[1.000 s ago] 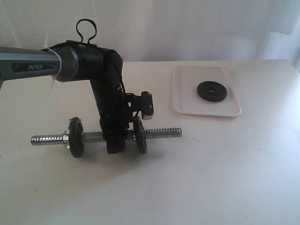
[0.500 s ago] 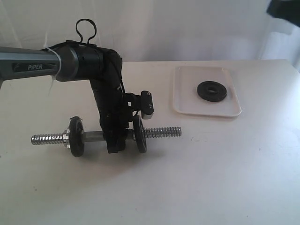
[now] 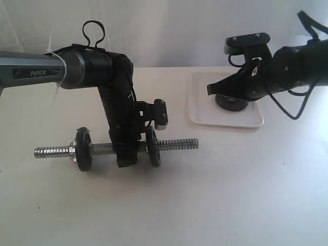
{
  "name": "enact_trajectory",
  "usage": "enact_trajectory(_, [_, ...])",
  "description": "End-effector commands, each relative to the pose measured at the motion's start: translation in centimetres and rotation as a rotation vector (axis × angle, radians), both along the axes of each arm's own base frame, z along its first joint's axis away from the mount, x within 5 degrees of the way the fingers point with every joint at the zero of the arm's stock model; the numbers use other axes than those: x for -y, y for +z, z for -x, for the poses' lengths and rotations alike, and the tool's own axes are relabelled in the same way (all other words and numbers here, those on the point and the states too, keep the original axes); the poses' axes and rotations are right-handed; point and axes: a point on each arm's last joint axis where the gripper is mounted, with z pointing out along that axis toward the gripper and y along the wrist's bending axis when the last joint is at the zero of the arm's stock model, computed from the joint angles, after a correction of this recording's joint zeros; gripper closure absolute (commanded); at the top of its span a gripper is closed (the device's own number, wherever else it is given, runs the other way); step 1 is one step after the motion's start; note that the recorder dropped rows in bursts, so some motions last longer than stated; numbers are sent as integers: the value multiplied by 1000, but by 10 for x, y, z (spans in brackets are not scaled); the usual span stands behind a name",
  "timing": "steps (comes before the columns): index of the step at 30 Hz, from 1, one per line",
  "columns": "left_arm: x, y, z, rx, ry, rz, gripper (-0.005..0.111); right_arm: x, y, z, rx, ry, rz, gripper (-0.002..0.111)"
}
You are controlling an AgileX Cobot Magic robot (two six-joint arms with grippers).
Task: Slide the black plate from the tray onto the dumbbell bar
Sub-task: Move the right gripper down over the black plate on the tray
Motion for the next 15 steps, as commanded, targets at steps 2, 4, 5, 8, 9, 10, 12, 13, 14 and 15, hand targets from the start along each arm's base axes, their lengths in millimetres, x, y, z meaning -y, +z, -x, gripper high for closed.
enact_trajectory(2, [2, 7, 2, 0, 14, 41, 107, -3, -18, -6, -42, 33, 42, 108])
enact_trajectory(4, [2, 7, 2, -2, 16, 44, 107, -5, -22, -4, -57, 77, 87, 108])
enact_trajectory(5, [2, 7, 2, -2, 16, 44, 107, -7, -25, -3, -67, 109, 116, 108])
enact_trajectory(8, [3, 7, 2, -2, 18, 49, 107, -10, -31, -1, -90, 186, 185, 108])
enact_trajectory(9, [3, 7, 2, -3, 18, 49, 107, -11, -31, -2, -80, 200, 195, 108])
enact_trajectory(10, [3, 7, 2, -1, 19, 51, 107, -12, -29, -5, -61, 190, 180, 108])
enact_trajectory(12, [3, 7, 2, -1, 20, 54, 107, -13, -26, -8, -51, 184, 170, 108])
enact_trajectory(13, [3, 7, 2, -1, 20, 54, 107, -14, -26, -10, -47, 184, 169, 108])
enact_trajectory(14, [3, 7, 2, 0, 20, 55, 107, -14, -28, -11, -50, 184, 170, 108])
enact_trajectory(15, [3, 7, 2, 0, 20, 55, 107, -14, -32, -13, -51, 184, 170, 108])
